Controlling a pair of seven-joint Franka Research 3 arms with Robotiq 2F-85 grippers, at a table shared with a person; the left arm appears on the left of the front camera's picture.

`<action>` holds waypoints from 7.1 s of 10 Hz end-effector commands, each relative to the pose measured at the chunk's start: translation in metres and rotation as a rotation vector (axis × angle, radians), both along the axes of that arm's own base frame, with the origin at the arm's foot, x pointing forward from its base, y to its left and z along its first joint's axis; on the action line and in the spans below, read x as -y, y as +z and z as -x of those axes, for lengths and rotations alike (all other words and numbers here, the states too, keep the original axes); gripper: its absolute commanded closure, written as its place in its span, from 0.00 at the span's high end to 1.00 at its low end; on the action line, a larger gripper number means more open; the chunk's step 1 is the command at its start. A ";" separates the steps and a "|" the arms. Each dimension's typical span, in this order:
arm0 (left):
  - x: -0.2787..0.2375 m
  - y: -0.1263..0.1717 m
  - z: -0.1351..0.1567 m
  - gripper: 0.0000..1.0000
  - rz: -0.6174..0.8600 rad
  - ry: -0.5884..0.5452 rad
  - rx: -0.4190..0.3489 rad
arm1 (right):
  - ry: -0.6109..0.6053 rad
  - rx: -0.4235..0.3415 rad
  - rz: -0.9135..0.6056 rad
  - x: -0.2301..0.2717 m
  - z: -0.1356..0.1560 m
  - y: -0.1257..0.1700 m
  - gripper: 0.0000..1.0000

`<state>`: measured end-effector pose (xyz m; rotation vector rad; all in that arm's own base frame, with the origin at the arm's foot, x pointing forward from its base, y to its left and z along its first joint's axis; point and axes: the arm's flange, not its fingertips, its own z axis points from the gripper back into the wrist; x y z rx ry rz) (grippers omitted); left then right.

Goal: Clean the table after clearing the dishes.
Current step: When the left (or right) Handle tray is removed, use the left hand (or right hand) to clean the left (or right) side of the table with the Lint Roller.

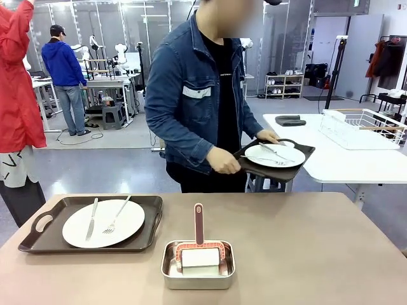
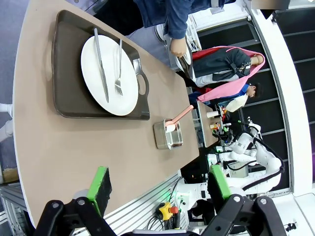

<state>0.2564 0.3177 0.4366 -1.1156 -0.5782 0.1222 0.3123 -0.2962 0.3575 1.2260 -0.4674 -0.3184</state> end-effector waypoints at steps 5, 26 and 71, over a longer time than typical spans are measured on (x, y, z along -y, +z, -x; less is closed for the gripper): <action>-0.001 0.001 0.002 1.00 0.005 0.002 0.011 | 0.102 0.109 0.180 -0.026 -0.014 0.044 1.00; -0.001 0.001 0.002 1.00 0.005 0.002 0.011 | 1.275 0.628 1.189 -0.518 -0.119 0.125 1.00; -0.001 0.001 0.002 1.00 0.005 0.002 0.011 | 0.457 0.123 0.697 -0.457 -0.120 0.118 0.17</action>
